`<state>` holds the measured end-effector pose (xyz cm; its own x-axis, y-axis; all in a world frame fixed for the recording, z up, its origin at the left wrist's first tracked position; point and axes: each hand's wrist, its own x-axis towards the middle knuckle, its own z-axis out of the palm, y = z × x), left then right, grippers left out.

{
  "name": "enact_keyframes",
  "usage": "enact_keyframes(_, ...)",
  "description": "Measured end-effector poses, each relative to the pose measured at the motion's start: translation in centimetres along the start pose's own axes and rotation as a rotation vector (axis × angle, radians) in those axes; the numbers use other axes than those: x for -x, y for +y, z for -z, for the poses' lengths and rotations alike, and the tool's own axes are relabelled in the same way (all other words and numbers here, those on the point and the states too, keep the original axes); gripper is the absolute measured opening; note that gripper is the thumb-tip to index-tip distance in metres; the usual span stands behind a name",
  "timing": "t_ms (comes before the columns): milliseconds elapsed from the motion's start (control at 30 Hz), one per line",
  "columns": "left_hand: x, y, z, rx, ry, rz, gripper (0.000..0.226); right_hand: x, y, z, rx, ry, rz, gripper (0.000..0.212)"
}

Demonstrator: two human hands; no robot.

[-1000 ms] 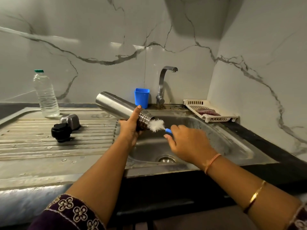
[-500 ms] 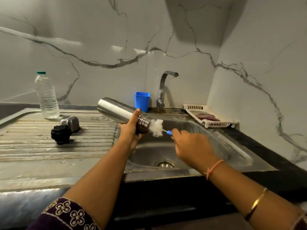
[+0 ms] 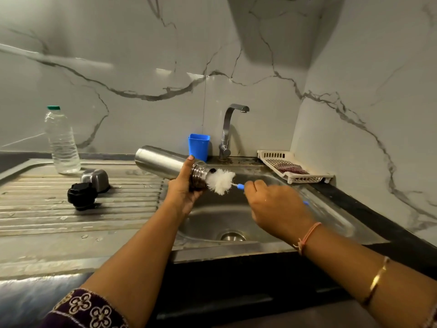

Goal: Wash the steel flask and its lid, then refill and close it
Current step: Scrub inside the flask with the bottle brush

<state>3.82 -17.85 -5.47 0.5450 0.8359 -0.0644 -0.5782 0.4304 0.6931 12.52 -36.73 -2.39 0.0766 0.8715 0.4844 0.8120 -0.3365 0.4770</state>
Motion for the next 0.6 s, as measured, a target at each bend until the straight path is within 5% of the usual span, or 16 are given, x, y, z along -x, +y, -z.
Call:
enact_keyframes(167,0.7,-0.5,-0.8,-0.078,0.000,-0.026,0.101,-0.8,1.0,1.7,-1.321,-0.558,-0.604,0.031)
enact_keyframes(200,0.7,-0.6,-1.1,-0.055,-0.009,-0.025,0.099,-0.8,1.6,1.8,-1.392,-0.567,-0.637,0.032)
enact_keyframes(267,0.7,-0.6,-1.7,0.011,-0.004,-0.020,0.098,-0.6,2.2,2.2,-1.098,-0.459,-0.506,0.033)
enact_keyframes(367,0.6,-0.2,-3.2,0.120,-0.012,0.007,0.119,0.2,2.1,0.9,-0.104,-0.033,-0.124,0.022)
enact_keyframes(433,0.5,0.1,-4.1,0.129,0.007,0.003,0.118,0.4,2.2,0.7,0.063,0.094,-0.056,0.017)
enact_keyframes(500,0.6,0.6,-4.9,0.095,0.041,-0.022,0.098,0.0,2.2,0.7,-0.154,0.040,-0.067,0.011)
enact_keyframes(600,0.3,1.3,-5.4,-0.025,0.100,-0.061,0.083,-1.1,2.5,1.0,-1.096,-0.349,-0.408,0.030)
